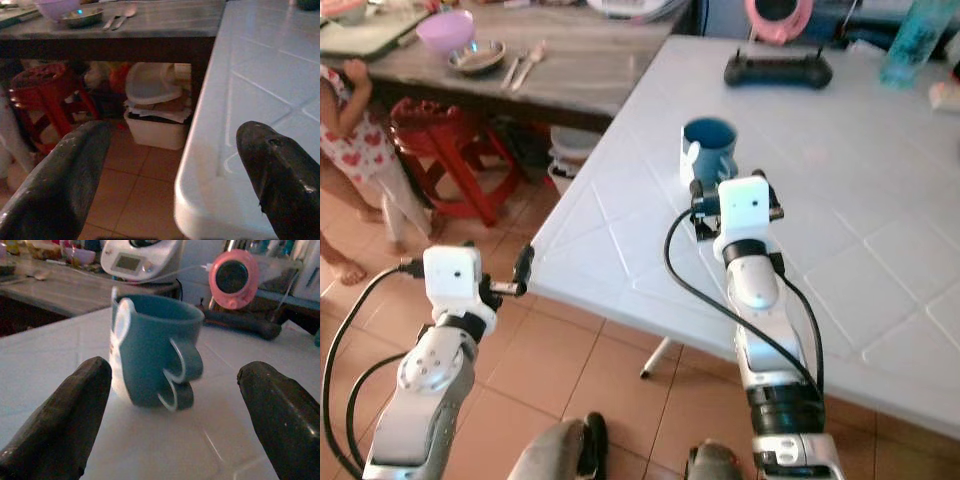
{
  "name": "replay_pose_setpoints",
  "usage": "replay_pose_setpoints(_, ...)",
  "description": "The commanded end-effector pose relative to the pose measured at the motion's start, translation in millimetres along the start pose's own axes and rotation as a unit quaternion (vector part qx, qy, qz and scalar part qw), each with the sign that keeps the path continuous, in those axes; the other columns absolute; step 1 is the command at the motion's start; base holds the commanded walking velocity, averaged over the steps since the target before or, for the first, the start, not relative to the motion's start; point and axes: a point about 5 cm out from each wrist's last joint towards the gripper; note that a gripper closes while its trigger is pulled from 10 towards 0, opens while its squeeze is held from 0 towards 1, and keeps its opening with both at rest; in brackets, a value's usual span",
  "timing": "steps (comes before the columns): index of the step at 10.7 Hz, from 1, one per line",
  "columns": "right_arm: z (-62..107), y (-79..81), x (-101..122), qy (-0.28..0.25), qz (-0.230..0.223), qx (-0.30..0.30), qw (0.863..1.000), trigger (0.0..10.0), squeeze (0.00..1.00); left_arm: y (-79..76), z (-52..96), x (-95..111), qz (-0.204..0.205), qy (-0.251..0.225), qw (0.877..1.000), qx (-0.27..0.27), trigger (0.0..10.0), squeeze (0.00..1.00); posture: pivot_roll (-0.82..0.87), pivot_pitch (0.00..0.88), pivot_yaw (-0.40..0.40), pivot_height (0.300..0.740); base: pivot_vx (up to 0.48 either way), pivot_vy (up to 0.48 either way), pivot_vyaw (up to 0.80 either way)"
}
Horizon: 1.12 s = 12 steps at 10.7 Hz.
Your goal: Setting the table
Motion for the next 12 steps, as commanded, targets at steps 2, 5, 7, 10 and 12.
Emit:
replay_pose_setpoints(2, -0.7, 1.0, -0.3, 0.003, -0.001, 0.003, 1.000, 10.0, 0.00, 0.4, 1.7, 1.8, -0.002, 0.002, 1.000, 0.001, 10.0, 0.00, 0.01, 0.174, 0.089, 0.740, 0.000, 0.000, 0.00)
replay_pose_setpoints(5, -8.7, -15.2, 0.0, 0.008, -0.008, -0.011, 1.000, 10.0, 0.00, 4.2, 3.7, 2.1, -0.014, 0.006, 1.000, 0.014, 10.0, 0.00, 0.02, 0.196, 0.099, 0.740, 0.000, 0.000, 0.00)
replay_pose_setpoints(7, -14.9, -20.1, 0.0, 0.008, 0.001, 0.013, 1.000, 10.0, 0.00, 6.7, 7.8, 1.0, -0.020, 0.012, 1.000, 0.021, 10.0, 0.00, 0.03, 0.207, 0.104, 0.740, 0.000, 0.000, 0.00)
replay_pose_setpoints(10, -22.1, -17.9, 5.6, -0.003, -0.007, 0.065, 0.998, 10.0, 0.00, 8.2, 6.9, 0.8, -0.026, 0.015, 0.999, 0.028, 10.0, 0.00, 0.02, 0.210, 0.101, 0.740, 0.000, 0.000, 0.00)
replay_pose_setpoints(12, -24.4, -8.9, 11.3, -0.017, -0.019, 0.128, 0.991, 10.0, 0.00, 9.3, 7.1, 0.1, -0.030, 0.018, 0.999, 0.037, 10.0, 0.00, 0.02, 0.210, 0.098, 0.740, 0.000, 0.000, 0.00)
Point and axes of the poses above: a point about 5 cm out from each wrist's last joint towards the gripper, its own z axis pointing back from the gripper into the wrist, its own x axis along the axis of the wrist's last joint, y = z × x, and after that the axes turned 9 degrees about z, right-handed
